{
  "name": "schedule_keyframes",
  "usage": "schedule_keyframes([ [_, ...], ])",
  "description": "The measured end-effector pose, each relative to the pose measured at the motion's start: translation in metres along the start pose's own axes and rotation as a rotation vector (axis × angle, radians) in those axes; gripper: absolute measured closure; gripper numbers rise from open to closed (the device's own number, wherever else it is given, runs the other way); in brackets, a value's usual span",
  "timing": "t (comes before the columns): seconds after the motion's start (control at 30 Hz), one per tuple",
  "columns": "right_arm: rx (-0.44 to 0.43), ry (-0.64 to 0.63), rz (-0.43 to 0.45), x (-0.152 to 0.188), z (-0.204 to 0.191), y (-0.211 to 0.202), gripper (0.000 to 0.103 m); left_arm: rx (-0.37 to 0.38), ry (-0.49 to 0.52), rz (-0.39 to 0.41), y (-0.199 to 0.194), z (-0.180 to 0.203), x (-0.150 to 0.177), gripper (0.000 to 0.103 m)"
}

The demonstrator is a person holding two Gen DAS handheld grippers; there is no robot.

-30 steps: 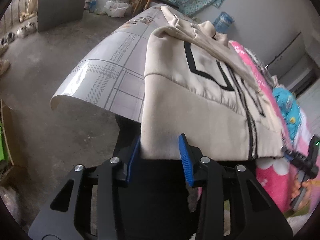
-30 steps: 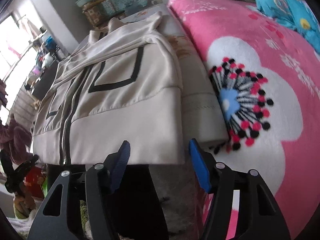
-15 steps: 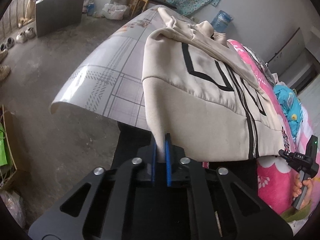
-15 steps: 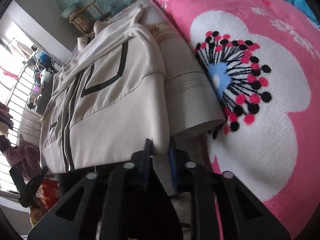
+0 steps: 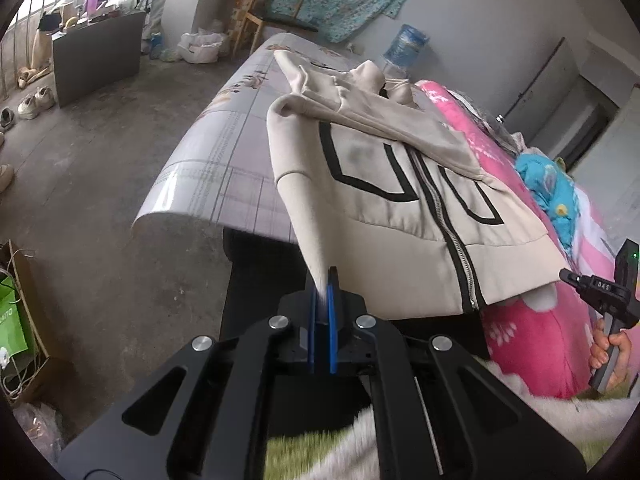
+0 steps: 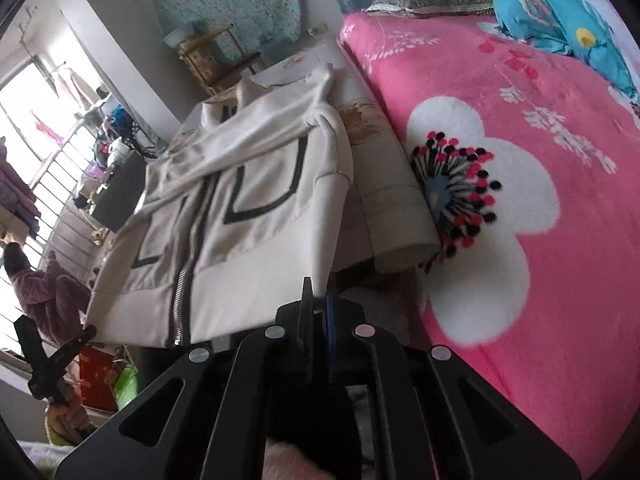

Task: Fold large clothes
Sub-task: 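Lift the jacket side with the left gripper and fold it over the body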

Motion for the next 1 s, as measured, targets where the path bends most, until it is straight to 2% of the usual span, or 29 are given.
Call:
schedule_keyframes([
  [0.13,-0.038,0.049,-0.031,0.013,0.004,0.001,0.098,0.065,-0.065,-0.021,-0.013,-0.009,0.013,0.099],
  [0.23,-0.059,0.089,-0.055,0.009,0.011,0.016,0.098,0.099,-0.086,-0.017,-0.006,-0.013,0.005,0.099],
  [0.4,-0.174,0.092,0.035,-0.035,-0.003,0.003,0.098,0.182,-0.074,0.038,-0.012,-0.005,-0.036,0.099],
  [0.53,-0.196,0.095,0.09,-0.072,-0.011,0.006,0.098,0.237,-0.11,0.07,-0.007,-0.007,-0.077,0.099],
  [0.67,-0.219,0.132,0.101,-0.114,-0.01,0.03,0.098,0.221,-0.149,0.076,0.018,-0.014,-0.122,0.098],
  [0.83,-0.249,0.187,0.103,-0.159,-0.001,0.071,0.097,0.205,-0.196,0.053,0.055,-0.029,-0.161,0.098],
  [0.87,-0.254,0.197,0.1,-0.167,0.003,0.084,0.097,0.199,-0.203,0.055,0.062,-0.033,-0.166,0.094],
  [0.93,-0.229,0.214,0.083,-0.176,0.009,0.104,0.082,0.173,-0.215,0.048,0.078,-0.042,-0.175,0.093],
  [1.0,-0.151,0.217,0.057,-0.178,0.017,0.118,0.072,0.124,-0.239,0.06,0.086,-0.051,-0.178,0.066],
])
Point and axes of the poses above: each gripper's, at about its wrist camera, not at the fingertips, and y roughly the way its jaws point, z to its right, x to its underside, the point moved 4 cm from there along y, roughly the way its jaws point, and after that the axes turned 12 degrees about -z, right-handed, at the moved point
